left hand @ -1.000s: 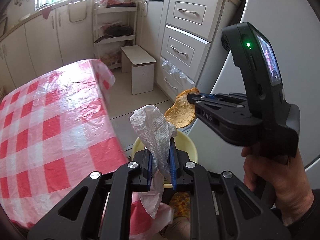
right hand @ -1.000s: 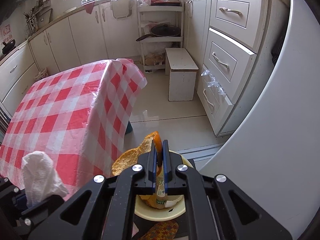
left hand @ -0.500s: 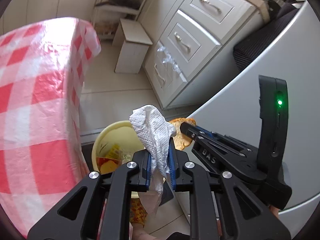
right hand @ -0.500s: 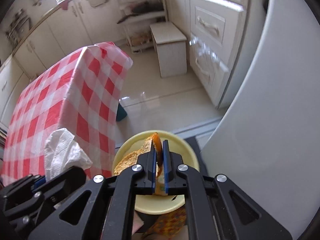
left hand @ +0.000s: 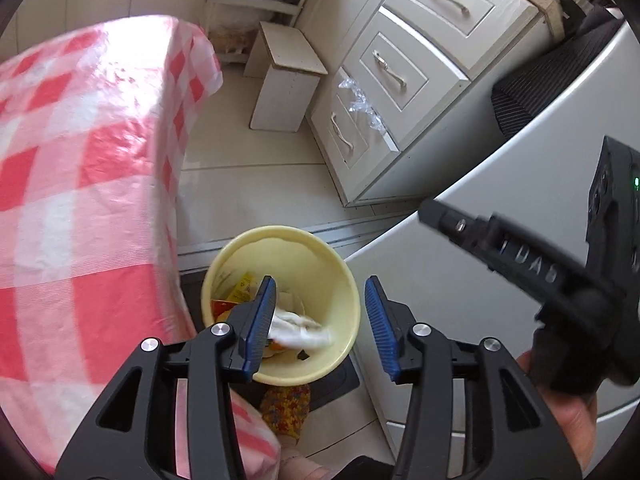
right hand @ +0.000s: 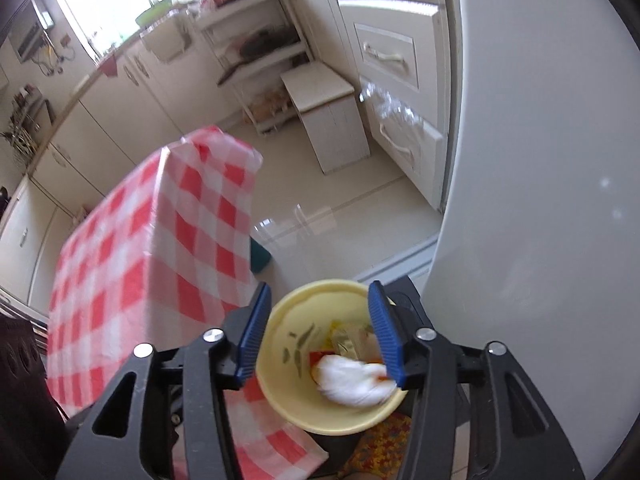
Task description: Collect trash
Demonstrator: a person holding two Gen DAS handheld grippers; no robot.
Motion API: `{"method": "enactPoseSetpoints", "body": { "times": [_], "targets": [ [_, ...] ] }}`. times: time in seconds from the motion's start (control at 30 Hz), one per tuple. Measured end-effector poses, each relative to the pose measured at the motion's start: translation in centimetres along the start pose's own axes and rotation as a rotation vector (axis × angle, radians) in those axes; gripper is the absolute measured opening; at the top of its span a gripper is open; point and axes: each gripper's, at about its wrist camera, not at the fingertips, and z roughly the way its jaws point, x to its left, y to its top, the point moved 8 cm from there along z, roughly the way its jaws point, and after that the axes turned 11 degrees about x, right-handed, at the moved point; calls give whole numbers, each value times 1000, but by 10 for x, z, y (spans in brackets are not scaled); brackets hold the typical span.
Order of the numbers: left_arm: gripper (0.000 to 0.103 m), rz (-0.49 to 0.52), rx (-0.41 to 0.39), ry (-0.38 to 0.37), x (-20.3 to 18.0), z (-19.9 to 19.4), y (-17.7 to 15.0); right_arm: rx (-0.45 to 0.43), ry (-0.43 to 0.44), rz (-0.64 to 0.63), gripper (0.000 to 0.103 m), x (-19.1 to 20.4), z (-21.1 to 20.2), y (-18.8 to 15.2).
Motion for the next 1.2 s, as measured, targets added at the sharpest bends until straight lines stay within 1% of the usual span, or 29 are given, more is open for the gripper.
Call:
{"method": "enactPoseSetpoints", "body": {
  "times": [0.03, 0.07, 0.1, 0.13, 0.17, 0.23, 0.3, 0.33, 0.4, 0.5, 0.57, 0.63, 0.73, 0.83, 0.9, 0.97, 1.07, 1.13, 1.2],
  "targets": [
    [48, 16, -17, 22, -1, -12, -3, -10, 7, -2, 51, 3, -5, 1],
    [54, 28, -31, 42, -2, -21, -5, -28, 15, -7, 54, 7, -14, 1],
    [58, 41, -47, 68, -2, -32, -9, -45, 21, -15, 59, 13, -23, -1],
    [63, 52, -67, 97, -2, -46, -14, -69, 25, -31, 65, 21, -35, -3],
    [67, 59, -83, 115, -1, -59, -19, -87, 27, -44, 66, 26, -43, -5],
    [74, 73, -120, 153, 3, -87, -29, -168, 17, -71, 75, 39, -75, -19],
    [80, 84, -155, 193, 7, -112, -40, -236, 5, -82, 90, 48, -99, -34],
    [83, 97, -177, 219, 9, -128, -48, -272, -6, -84, 94, 52, -110, -44],
    [86, 126, -210, 271, 13, -153, -66, -338, -22, -90, 95, 60, -132, -71],
    [90, 150, -245, 315, 19, -181, -91, -412, -57, -109, 96, 72, -154, -114],
    [93, 168, -271, 348, 23, -200, -110, -451, -91, -141, 96, 82, -167, -140],
    [95, 191, -293, 383, 29, -217, -131, -483, -107, -156, 96, 91, -181, -163],
    [95, 190, -315, 403, 37, -237, -154, -517, -128, -172, 96, 101, -200, -186],
    [95, 199, -311, 420, 43, -251, -174, -501, -133, -183, 96, 111, -213, -203],
    [95, 205, -282, 434, 46, -256, -186, -480, -134, -182, 96, 116, -219, -213],
    [95, 223, -259, 426, 46, -259, -197, -470, -149, -179, 96, 121, -227, -226],
    [95, 241, -274, 438, 46, -271, -214, -460, -156, -175, 96, 125, -234, -247],
    [95, 242, -268, 427, 47, -278, -226, -454, -142, -145, 96, 124, -239, -264],
    [95, 232, -265, 414, 48, -283, -234, -448, -105, -113, 96, 124, -241, -278]
  ]
}}
